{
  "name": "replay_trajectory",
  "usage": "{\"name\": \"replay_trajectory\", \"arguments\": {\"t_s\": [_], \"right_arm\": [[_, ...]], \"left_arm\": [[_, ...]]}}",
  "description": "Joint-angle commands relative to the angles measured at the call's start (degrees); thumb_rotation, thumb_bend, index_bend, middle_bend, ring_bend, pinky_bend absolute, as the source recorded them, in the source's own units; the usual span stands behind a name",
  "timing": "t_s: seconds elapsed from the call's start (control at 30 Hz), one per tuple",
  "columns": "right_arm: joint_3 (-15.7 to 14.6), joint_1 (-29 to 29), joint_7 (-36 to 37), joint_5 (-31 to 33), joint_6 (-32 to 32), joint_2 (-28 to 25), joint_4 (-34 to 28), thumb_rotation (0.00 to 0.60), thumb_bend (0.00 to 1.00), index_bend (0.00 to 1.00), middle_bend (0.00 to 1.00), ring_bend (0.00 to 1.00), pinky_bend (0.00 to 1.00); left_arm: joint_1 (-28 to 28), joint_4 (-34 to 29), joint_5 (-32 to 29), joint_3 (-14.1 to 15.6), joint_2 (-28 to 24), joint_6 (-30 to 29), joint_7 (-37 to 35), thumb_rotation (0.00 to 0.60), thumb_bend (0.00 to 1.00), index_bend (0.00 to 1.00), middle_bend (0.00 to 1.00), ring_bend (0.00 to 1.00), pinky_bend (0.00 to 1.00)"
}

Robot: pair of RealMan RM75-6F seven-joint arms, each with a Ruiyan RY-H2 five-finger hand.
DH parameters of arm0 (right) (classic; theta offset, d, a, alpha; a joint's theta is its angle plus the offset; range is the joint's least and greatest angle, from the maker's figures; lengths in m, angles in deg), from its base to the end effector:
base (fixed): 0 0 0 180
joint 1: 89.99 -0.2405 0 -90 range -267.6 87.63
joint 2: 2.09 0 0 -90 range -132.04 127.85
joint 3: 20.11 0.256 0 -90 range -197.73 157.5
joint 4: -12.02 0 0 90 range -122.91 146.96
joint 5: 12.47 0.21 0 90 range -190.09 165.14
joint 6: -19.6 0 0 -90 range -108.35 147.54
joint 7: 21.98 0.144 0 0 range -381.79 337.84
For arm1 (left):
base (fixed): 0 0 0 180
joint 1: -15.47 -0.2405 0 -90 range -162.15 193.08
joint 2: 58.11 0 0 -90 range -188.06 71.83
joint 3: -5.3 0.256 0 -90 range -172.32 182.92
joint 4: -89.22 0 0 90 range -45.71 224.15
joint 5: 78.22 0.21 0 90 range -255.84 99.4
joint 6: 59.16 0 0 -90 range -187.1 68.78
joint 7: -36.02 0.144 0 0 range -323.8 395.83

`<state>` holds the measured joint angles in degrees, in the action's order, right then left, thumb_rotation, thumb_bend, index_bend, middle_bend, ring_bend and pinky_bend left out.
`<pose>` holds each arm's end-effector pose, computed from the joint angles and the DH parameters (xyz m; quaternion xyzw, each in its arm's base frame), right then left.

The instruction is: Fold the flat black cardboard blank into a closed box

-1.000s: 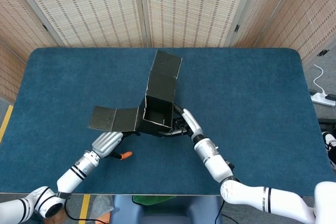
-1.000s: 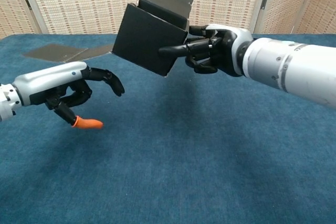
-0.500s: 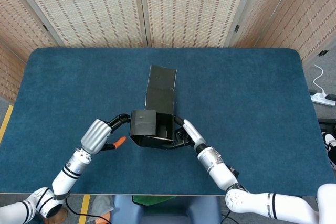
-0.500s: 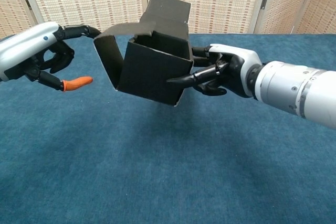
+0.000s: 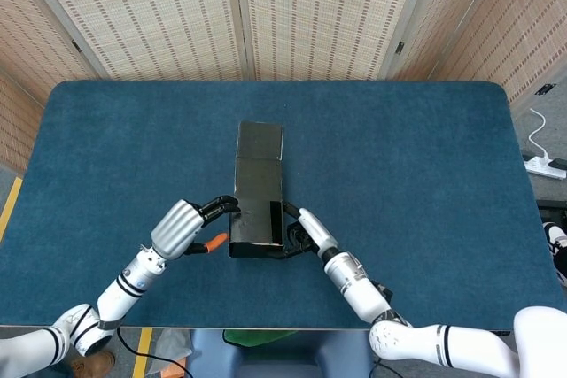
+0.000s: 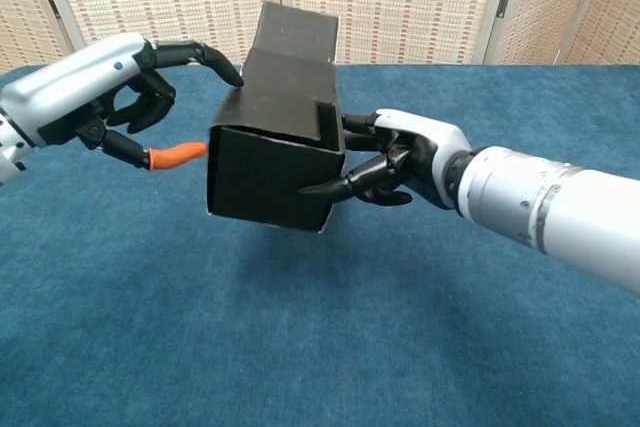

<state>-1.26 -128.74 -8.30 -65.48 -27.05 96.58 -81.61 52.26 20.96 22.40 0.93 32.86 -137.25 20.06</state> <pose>-0.0865 -0.3003 -0.0700 0.4892 -0.7287 0.4580 0.1412 -0.1605 0.3145 0.0140 -0.7177 -0.2762 -0.5712 0.2868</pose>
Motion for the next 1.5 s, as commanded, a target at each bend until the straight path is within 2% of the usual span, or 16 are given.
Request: {"name": "replay_trajectory", "arguments": {"t_s": [0.03, 0.67, 0.93, 1.17, 1.4, 1.5], "right_arm": [[-0.41, -0.92, -0.24, -0.58, 0.48, 1.48, 2.38, 0.600, 0.22, 0.52, 0.58, 0.77, 1.00], [-1.47, -3.36, 1.92, -4.27, 3.34, 8.00, 14.84, 0.600, 0.22, 0.52, 0.57, 0.77, 1.00], [-2.99, -3.44, 2.56, -9.15, 1.46, 11.71, 20.85, 0.600, 0.22, 0.52, 0.57, 0.77, 1.00], [-5.06, -2.00, 4.76, -13.71, -0.87, 13.36, 23.68, 0.600, 0.22, 0.52, 0.57, 0.77, 1.00], [-6.75, -0.63, 6.51, -16.71, -2.02, 13.47, 24.14, 0.600, 0.22, 0.52, 0.57, 0.77, 1.00], [-7.13, -0.24, 6.85, -17.48, -2.28, 13.34, 24.01, 0.600, 0.22, 0.52, 0.57, 0.77, 1.00]], "left_arm": [[1.39, 4.04, 1.76, 0.81, 1.78, -0.80, -1.37, 0.600, 0.34, 0.35, 0.37, 0.84, 0.92], [4.74, 27.44, 6.32, 7.26, 11.85, -3.06, -8.48, 0.600, 0.34, 0.43, 0.43, 0.84, 0.92], [4.76, 36.20, 7.41, 10.14, 16.17, -3.99, -8.96, 0.600, 0.34, 0.43, 0.43, 0.84, 0.91], [4.74, 38.59, 8.36, 12.63, 16.78, -4.07, -7.01, 0.600, 0.34, 0.43, 0.43, 0.84, 0.90], [5.82, 34.49, 8.62, 14.12, 14.73, -1.51, -2.00, 0.600, 0.34, 0.44, 0.42, 0.83, 0.90], [6.46, 32.29, 8.47, 14.33, 13.74, -0.24, -0.23, 0.600, 0.34, 0.47, 0.44, 0.83, 0.90]]}}
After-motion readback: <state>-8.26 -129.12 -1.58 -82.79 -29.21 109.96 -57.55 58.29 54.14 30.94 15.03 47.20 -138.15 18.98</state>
